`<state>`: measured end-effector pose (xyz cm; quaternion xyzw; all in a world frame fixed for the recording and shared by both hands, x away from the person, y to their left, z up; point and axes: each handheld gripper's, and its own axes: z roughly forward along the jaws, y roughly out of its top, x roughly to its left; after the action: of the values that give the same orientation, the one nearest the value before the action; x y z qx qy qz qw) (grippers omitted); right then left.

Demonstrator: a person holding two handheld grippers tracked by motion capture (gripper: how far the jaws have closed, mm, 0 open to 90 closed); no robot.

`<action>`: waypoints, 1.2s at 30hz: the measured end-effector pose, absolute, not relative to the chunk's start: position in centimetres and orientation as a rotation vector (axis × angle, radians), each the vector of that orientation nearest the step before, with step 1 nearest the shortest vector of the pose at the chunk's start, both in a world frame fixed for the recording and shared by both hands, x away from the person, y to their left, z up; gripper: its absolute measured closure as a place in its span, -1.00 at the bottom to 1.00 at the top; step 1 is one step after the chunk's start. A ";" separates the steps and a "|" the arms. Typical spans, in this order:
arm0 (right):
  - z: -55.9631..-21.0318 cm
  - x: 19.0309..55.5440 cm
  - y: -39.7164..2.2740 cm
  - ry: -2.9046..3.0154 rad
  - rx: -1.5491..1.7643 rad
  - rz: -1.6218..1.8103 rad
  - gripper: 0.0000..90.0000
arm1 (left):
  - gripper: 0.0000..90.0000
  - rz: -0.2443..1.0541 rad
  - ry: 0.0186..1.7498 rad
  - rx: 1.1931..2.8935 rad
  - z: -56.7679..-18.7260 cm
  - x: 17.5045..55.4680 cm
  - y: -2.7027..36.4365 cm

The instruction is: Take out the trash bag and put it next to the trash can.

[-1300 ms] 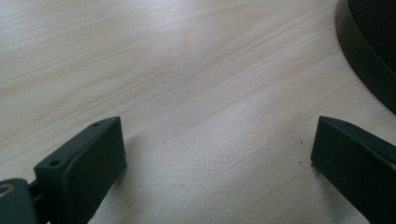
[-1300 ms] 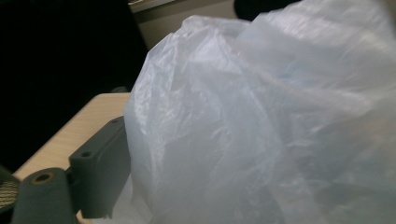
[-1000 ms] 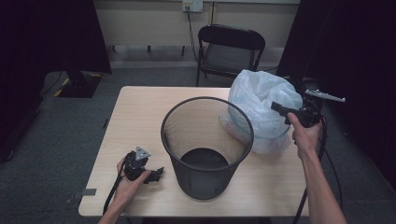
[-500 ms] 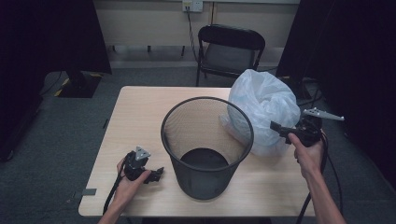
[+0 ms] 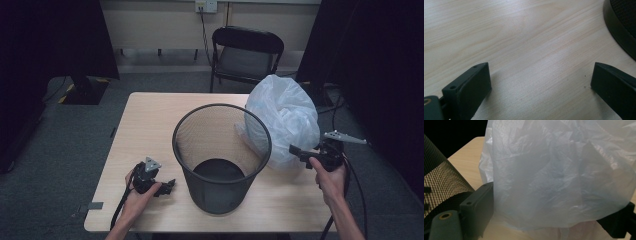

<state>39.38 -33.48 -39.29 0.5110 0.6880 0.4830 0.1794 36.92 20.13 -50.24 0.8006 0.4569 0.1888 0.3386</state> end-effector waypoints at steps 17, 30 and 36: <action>-42.3 34.9 -32.5 2.023 1.406 1.343 -0.71 | -0.95 0.495 1.197 2.086 -50.2 36.8 20.1; -47.8 34.9 -32.3 2.097 1.532 1.090 -0.67 | -0.95 0.513 1.239 2.065 -50.2 36.3 19.9; -48.6 35.6 -32.3 2.080 1.558 0.940 -0.68 | -0.99 0.507 1.236 2.075 -50.2 35.8 19.8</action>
<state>35.59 -32.34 -48.63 0.5538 0.7393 0.3339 0.1879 35.78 19.77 -50.23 0.7935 0.4725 0.1940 0.3307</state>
